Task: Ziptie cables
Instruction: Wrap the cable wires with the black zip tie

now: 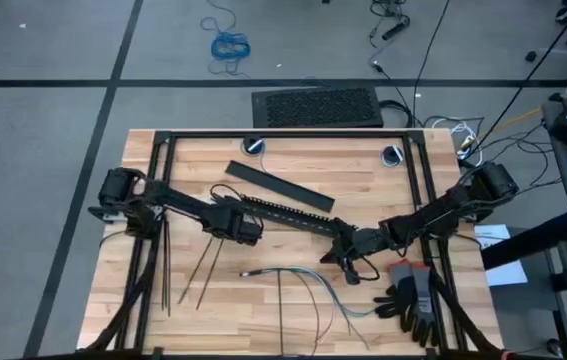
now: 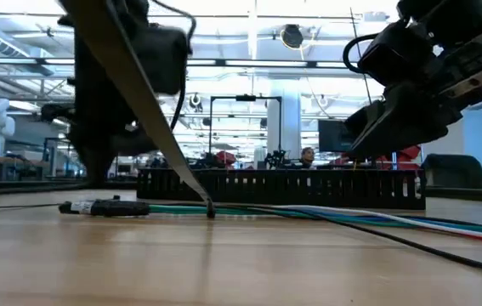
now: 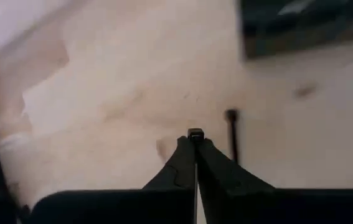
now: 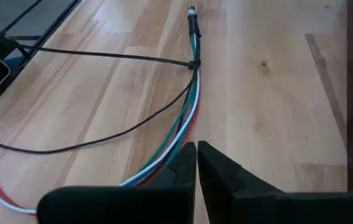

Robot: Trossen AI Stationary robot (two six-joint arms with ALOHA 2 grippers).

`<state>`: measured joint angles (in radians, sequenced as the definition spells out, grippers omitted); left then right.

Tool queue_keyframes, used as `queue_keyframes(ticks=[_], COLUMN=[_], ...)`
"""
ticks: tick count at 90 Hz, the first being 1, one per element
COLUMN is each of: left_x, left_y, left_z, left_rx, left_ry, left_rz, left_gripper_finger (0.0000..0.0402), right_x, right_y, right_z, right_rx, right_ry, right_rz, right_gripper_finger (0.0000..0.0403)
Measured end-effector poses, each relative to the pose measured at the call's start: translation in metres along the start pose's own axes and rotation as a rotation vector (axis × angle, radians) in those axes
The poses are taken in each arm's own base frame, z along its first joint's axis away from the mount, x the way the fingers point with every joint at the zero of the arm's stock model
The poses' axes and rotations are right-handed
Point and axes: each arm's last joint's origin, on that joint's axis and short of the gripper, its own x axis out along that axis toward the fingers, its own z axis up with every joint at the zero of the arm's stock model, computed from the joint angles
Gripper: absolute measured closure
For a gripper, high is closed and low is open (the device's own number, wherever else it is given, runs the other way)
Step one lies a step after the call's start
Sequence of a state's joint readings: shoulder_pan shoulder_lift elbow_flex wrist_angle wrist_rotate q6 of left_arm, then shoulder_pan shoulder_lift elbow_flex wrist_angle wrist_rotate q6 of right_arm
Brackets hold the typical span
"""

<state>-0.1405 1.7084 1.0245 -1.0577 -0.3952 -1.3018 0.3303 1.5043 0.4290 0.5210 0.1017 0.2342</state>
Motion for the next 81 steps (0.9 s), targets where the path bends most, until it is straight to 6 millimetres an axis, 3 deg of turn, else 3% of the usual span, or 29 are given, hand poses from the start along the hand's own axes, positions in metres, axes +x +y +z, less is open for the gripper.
queue_keyframes(ticks=[25,36,57,71,81], left_x=[-0.059,-0.093,-0.163,-0.190,-0.198], left_y=[0.006,0.007,-0.001,-0.009,-0.016], left_z=[0.007,0.009,0.009,0.002,-0.008], left_rx=[-0.007,0.026,0.209,0.430,0.521], left_ry=[-0.225,-0.380,-0.759,-0.922,-1.027], left_rz=[-0.202,-0.387,-0.821,-1.060,-1.307], left_gripper_finger=[0.0394,0.0394,0.0394,0.0394,0.0394], right_x=[0.008,0.012,0.003,-0.002,-0.003], right_y=[0.005,0.004,-0.008,-0.011,0.007], right_z=[-0.007,0.009,0.045,0.055,0.072], right_rx=[-0.048,-0.124,-0.144,-0.167,-0.216], right_ry=[-0.032,-0.218,-0.628,-0.717,-0.791], right_rz=[-0.080,-0.061,0.169,0.243,0.390], right_gripper_finger=[0.0394,0.0394,0.0389,0.0349,0.0304])
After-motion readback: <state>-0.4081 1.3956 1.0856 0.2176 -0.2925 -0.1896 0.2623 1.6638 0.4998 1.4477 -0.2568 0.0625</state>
